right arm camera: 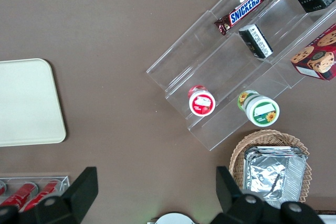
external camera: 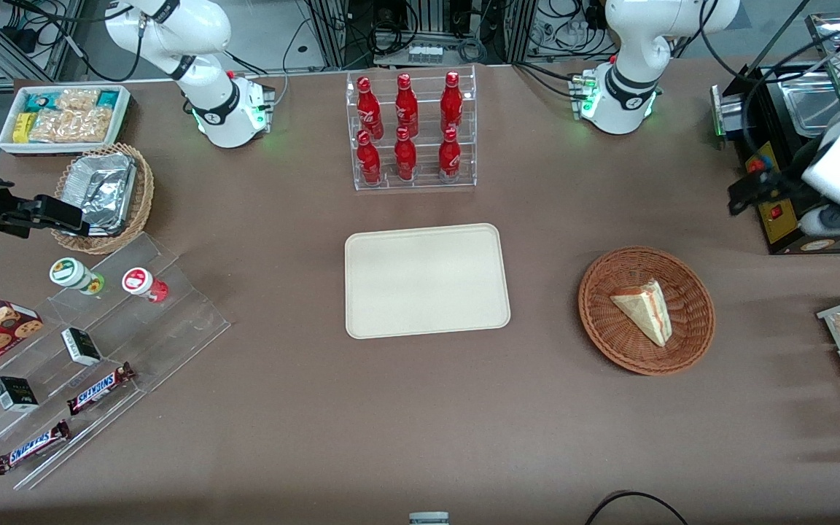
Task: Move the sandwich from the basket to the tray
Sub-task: 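Move the left gripper down over the sandwich in the wicker basket, then close the left gripper on the wrapped sandwich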
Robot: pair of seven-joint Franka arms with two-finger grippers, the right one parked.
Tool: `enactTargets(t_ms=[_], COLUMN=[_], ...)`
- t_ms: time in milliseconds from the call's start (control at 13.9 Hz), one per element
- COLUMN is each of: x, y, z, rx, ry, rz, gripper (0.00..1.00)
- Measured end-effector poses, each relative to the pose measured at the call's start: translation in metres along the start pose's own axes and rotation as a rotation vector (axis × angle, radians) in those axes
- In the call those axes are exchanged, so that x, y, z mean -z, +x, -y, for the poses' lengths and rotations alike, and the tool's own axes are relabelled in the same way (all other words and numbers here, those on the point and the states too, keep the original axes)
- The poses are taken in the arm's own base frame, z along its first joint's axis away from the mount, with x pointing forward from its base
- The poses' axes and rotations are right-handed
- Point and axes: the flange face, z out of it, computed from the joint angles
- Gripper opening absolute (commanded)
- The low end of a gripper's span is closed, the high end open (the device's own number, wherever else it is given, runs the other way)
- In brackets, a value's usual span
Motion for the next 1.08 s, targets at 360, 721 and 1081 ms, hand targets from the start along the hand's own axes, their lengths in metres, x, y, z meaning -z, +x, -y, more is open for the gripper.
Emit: enactTargets(t_ms=[360, 721, 1081], x=[-0.115, -0.185, -0.245], y=[0.010, 0.025, 0.028], z=[-0.025, -0.047, -0.043], rx=[0.258, 0.441, 0.489], ry=[-0.008, -0.011, -0.012], rz=[-0.036, -0.035, -0.036], gripper=[1.00, 1.00, 1.00])
